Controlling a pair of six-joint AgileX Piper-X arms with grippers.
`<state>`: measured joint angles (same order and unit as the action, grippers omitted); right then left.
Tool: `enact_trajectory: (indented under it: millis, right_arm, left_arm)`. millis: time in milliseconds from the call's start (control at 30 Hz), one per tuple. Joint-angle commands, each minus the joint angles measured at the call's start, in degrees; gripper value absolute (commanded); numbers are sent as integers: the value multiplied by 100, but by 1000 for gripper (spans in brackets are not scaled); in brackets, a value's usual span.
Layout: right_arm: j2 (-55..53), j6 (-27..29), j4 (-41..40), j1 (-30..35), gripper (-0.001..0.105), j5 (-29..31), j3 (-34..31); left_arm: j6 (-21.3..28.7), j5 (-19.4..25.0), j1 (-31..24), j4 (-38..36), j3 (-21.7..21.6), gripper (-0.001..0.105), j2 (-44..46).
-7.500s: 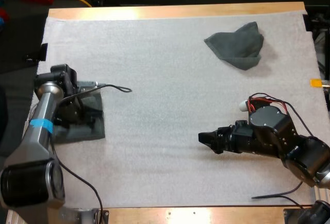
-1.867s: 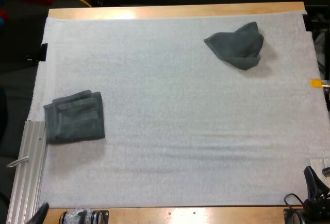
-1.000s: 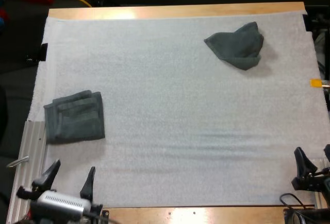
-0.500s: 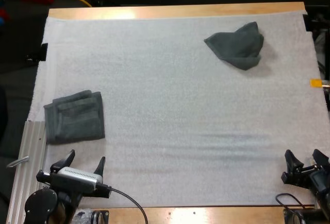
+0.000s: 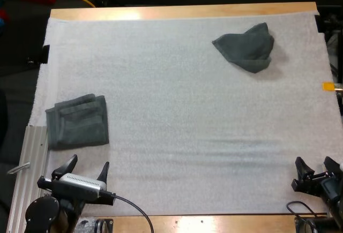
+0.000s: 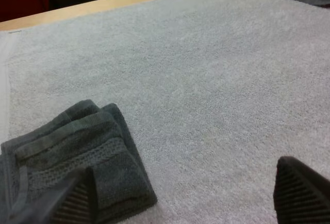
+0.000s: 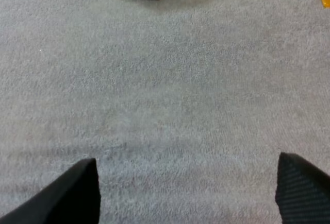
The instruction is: Pick towel from pile, fold and stack
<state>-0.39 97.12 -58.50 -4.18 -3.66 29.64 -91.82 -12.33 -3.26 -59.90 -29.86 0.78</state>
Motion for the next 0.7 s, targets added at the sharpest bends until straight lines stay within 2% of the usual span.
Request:
enact_trajectory:
  millis: [0,400,667]
  right_arm:
    - [-264,40,10,17,69,7,20]
    - [-264,40,10,17,69,7,20]
    - [-264,40,10,17,69,7,20]
  left_arm:
    - [-19,3,24,64,-21,69,783]
    - [-19,7,27,102,0,69,783]
    - [-19,7,317,102,0,69,783]
